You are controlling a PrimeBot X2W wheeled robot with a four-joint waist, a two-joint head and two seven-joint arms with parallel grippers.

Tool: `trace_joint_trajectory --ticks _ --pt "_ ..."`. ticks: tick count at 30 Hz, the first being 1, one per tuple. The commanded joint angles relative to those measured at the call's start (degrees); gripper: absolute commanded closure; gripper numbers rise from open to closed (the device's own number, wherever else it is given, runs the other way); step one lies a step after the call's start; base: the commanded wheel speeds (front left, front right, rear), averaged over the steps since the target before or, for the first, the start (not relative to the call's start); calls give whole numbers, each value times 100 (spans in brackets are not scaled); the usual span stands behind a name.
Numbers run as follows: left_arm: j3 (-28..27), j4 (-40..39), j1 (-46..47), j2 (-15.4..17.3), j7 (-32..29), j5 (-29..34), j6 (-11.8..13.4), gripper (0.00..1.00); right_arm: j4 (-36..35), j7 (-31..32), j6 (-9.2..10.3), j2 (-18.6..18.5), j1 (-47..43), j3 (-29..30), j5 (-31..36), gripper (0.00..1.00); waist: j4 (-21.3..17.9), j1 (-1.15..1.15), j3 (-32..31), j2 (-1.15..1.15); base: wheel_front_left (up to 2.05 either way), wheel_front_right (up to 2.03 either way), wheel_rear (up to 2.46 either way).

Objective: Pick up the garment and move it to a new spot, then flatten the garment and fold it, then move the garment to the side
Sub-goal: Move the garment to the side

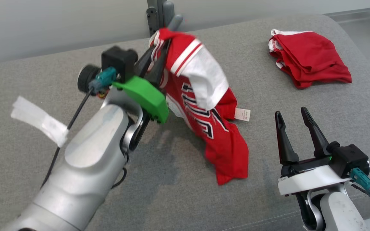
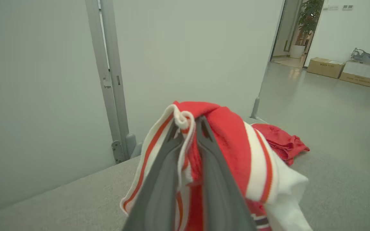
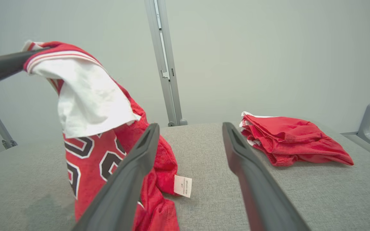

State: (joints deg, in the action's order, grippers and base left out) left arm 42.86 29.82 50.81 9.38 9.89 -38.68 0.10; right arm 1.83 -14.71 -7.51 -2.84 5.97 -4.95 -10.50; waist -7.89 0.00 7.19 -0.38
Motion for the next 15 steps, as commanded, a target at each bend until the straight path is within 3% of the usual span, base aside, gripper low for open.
trace_joint_trajectory --ticks 1,7,15 --pt "-37 129 -215 1 98 -62 51 100 13 -26 4 -10 52 13 -28 0 -28 0 127 38 0 0 0" --pt "-273 891 -843 125 417 -239 151 100 12 -47 4 -10 106 80 54 0 52 0 293 38 0 0 0" --pt "-674 1568 -1224 134 539 -319 64 100 0 -55 4 -11 167 73 134 0 172 0 414 38 0 0 0"
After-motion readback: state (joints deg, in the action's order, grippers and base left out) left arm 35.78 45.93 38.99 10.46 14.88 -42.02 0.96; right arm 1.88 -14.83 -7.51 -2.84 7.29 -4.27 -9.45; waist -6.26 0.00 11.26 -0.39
